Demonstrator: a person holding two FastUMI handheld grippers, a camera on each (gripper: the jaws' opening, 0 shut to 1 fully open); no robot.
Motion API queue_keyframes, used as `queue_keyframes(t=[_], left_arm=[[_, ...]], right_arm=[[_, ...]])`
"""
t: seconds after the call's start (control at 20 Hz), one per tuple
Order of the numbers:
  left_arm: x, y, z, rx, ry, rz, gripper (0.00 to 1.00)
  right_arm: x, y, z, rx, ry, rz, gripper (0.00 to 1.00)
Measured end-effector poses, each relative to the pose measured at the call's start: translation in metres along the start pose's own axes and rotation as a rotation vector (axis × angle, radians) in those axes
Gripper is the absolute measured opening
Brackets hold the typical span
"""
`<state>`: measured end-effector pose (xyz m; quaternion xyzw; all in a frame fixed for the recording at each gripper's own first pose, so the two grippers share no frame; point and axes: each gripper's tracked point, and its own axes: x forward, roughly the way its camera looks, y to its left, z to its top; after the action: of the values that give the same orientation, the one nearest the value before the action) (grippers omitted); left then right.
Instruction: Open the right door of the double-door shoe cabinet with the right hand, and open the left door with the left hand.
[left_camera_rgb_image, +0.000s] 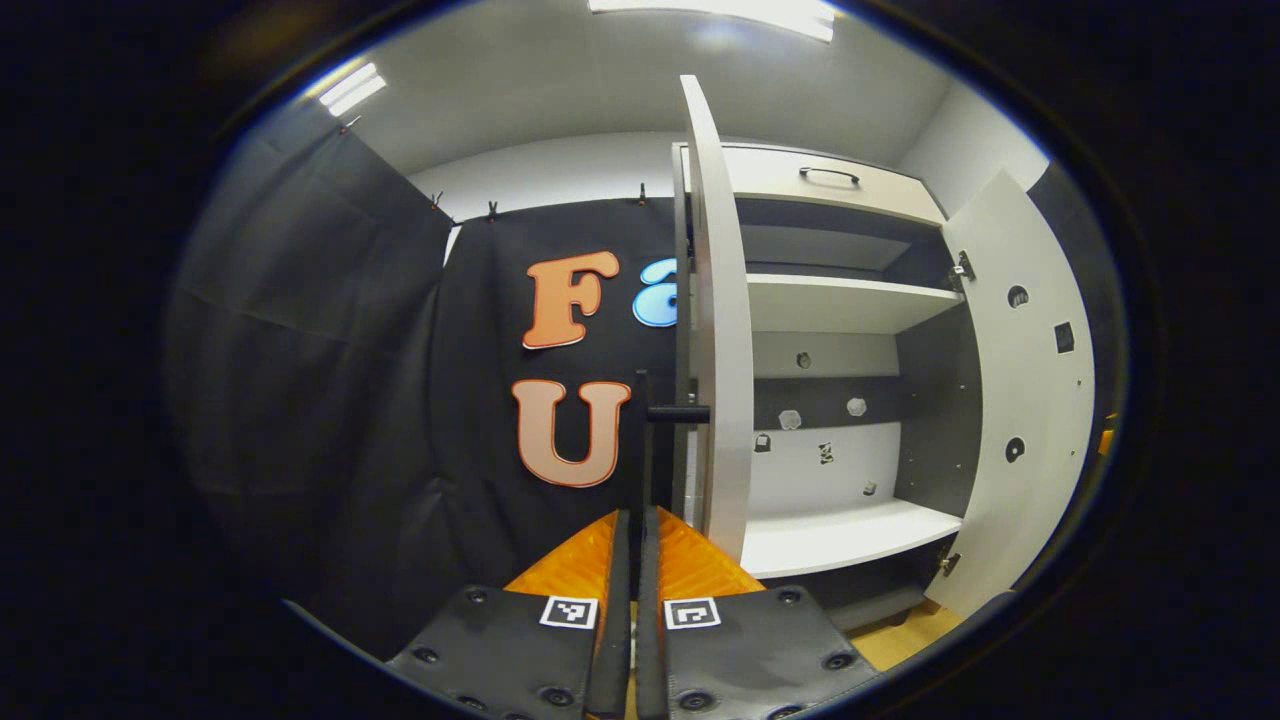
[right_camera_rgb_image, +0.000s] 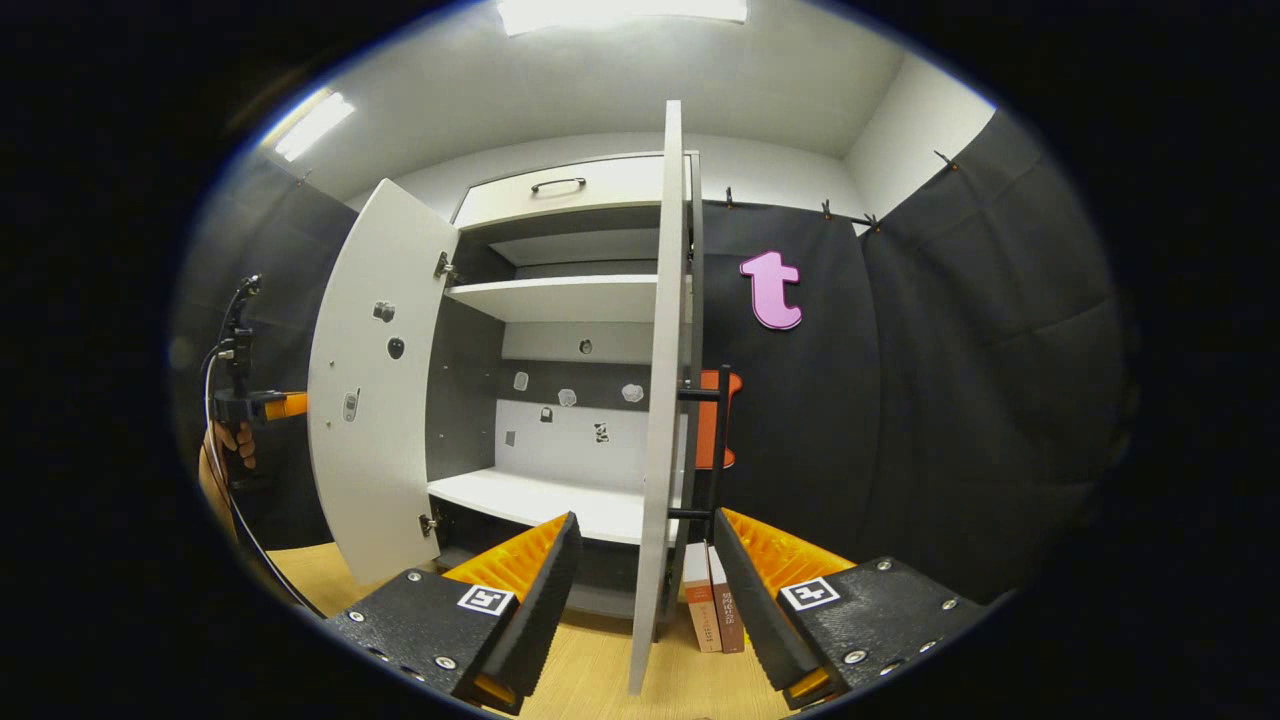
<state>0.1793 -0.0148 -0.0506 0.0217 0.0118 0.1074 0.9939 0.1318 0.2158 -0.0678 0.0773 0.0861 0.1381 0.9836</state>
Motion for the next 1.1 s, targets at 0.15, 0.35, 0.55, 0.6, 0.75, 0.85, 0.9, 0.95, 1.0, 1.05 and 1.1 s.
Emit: queue_keyframes(t=[0.15, 0.35, 0.55, 0.6, 0.75, 0.85, 0.9, 0.95, 1.0, 1.05, 1.1], left_arm=[[-0.008, -0.009, -0.005, 0.004, 0.018, -0.025, 0.11], [-0.005, 0.001, 0.013, 0.075, -0.066, -0.026, 0.12], [-0.008, -0.016, 0.022, 0.076, -0.118, -0.083, 0.18], [-0.01, -0.019, 0.023, 0.078, -0.12, -0.097, 0.36], [-0.014, -0.027, 0.023, 0.07, -0.12, -0.123, 0.61], [-0.016, -0.035, 0.021, 0.041, -0.115, -0.14, 0.71], [-0.02, -0.041, 0.019, 0.024, -0.112, -0.15, 0.77], [-0.022, -0.047, 0.018, 0.008, -0.11, -0.159, 0.8], [-0.024, -0.053, 0.015, 0.003, -0.105, -0.164, 0.85], [-0.026, -0.056, 0.014, 0.005, -0.103, -0.168, 0.87], [-0.028, -0.058, 0.012, 0.015, -0.103, -0.167, 0.93]], right_arm=[[0.0, 0.007, 0.003, -0.008, -0.005, 0.007, 0.82], [-0.001, 0.013, 0.003, -0.019, -0.006, 0.013, 0.82], [-0.005, 0.012, 0.008, -0.017, -0.026, -0.002, 0.83], [-0.008, 0.011, 0.009, -0.011, -0.031, -0.004, 0.83], [-0.014, 0.009, 0.01, 0.008, -0.047, -0.018, 0.83], [-0.018, 0.009, 0.009, 0.003, -0.047, -0.025, 0.84], [-0.02, 0.009, 0.009, 0.002, -0.051, -0.03, 0.84], [-0.022, 0.009, 0.008, 0.003, -0.054, -0.035, 0.84], [-0.024, 0.011, 0.006, 0.001, -0.054, -0.037, 0.83], [-0.026, 0.014, 0.003, -0.004, -0.05, -0.037, 0.83], [-0.027, 0.017, -0.001, -0.012, -0.046, -0.037, 0.84]])
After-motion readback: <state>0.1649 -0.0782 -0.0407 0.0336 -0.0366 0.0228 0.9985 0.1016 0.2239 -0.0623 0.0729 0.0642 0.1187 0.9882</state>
